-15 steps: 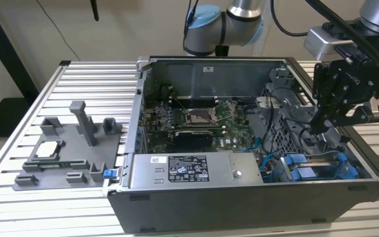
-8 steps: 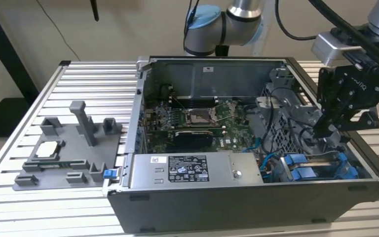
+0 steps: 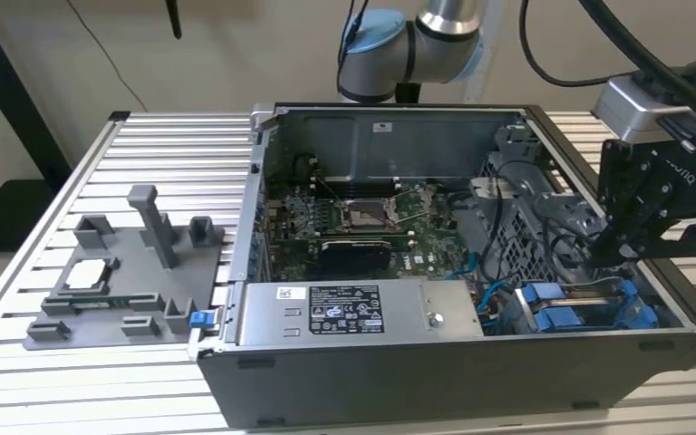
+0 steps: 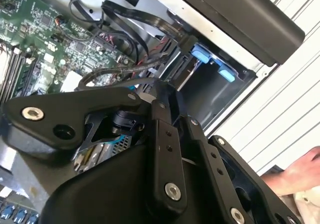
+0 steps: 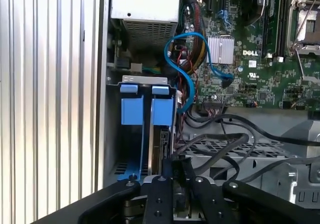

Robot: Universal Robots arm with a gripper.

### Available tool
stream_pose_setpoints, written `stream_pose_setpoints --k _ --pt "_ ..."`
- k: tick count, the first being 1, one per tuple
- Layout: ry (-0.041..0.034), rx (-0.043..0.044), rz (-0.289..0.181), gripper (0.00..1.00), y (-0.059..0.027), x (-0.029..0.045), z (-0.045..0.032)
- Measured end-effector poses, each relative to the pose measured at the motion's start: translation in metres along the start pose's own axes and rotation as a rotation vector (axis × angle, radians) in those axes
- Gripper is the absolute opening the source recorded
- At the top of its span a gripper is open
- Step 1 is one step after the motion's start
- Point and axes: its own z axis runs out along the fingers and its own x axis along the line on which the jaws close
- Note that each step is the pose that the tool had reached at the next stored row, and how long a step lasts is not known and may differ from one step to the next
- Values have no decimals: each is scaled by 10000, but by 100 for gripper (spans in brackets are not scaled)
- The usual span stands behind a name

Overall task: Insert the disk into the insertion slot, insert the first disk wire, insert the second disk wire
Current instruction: 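Insert the first disk wire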

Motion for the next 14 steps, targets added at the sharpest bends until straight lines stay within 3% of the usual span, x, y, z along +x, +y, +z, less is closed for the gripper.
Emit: stream_pose_setpoints --k 4,9,14 --pt "-2 -63 13 0 -31 24 19" --pt "-6 -242 22 0 -82 43 38" --pt "-6 -249 23 0 -84 44 40"
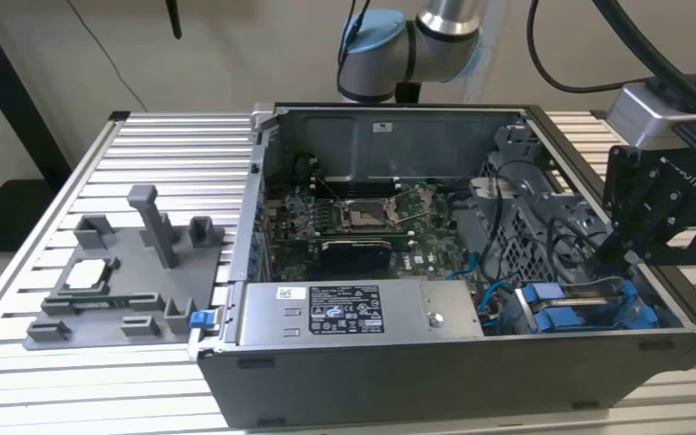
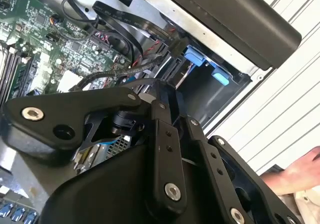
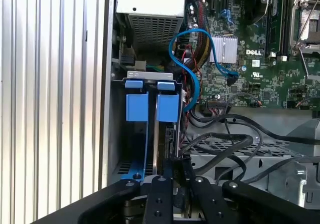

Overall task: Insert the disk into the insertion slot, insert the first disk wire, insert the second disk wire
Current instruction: 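Insert the first disk wire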

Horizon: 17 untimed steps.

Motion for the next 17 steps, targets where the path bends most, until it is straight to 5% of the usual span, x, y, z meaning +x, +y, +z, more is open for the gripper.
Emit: stream_pose_setpoints --k 17 --pt "-5 -120 5 0 -43 2 29"
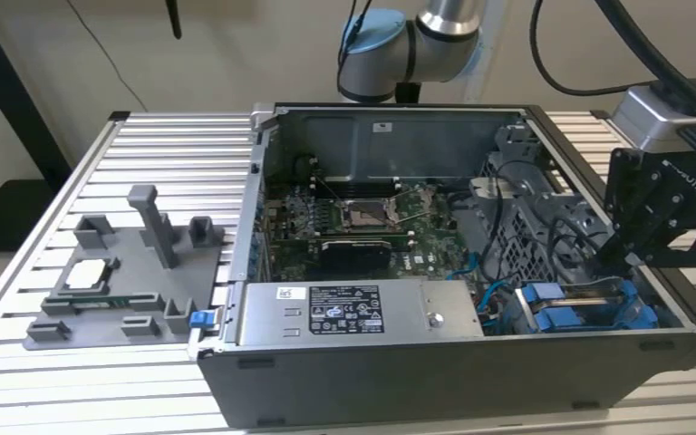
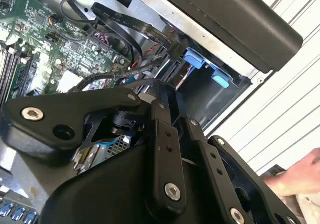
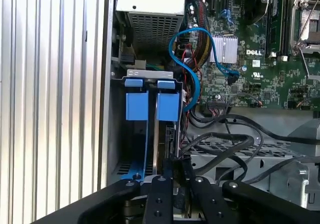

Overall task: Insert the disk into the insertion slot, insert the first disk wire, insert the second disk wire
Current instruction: 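Insert the first disk wire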

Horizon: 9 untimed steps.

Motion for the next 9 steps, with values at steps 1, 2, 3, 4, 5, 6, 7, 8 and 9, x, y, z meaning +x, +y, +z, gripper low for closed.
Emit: stream_pose_setpoints --k 1,2,3,4,5,6,7,8,9 --pt "1 -10 2 0 -6 0 1" --pt "0 -19 1 0 -12 0 3" --pt "0 -30 2 0 -20 1 5" --pt "0 -43 3 0 -27 1 6" --pt "1 -64 4 0 -37 2 7" --pt "2 -87 5 0 -46 2 9" --pt "2 -117 6 0 -57 3 10" --pt "0 -143 8 0 -66 4 12" --pt "-2 -169 9 0 -74 5 15"
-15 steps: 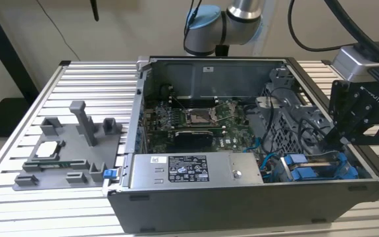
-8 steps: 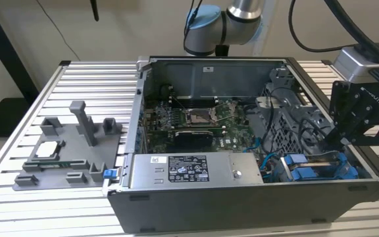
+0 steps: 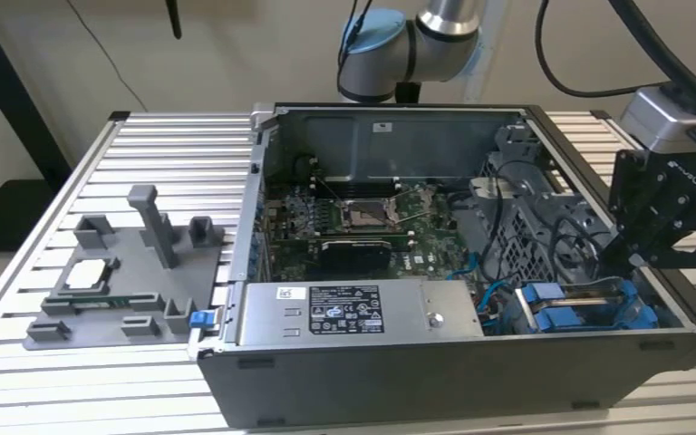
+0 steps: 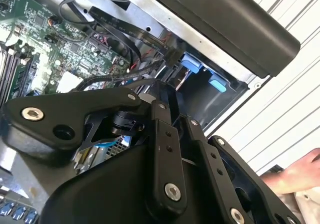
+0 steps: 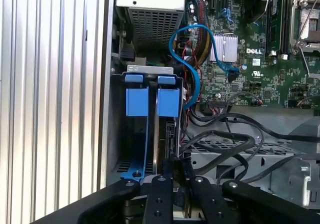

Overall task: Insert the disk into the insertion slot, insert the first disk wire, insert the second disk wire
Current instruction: 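Insert the first disk wire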

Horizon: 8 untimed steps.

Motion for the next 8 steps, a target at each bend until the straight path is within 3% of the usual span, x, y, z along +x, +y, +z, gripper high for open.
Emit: stream_pose_setpoints --k 4,8 --pt "0 -73 4 0 -23 13 20" --pt "-8 -83 5 0 -26 38 41"
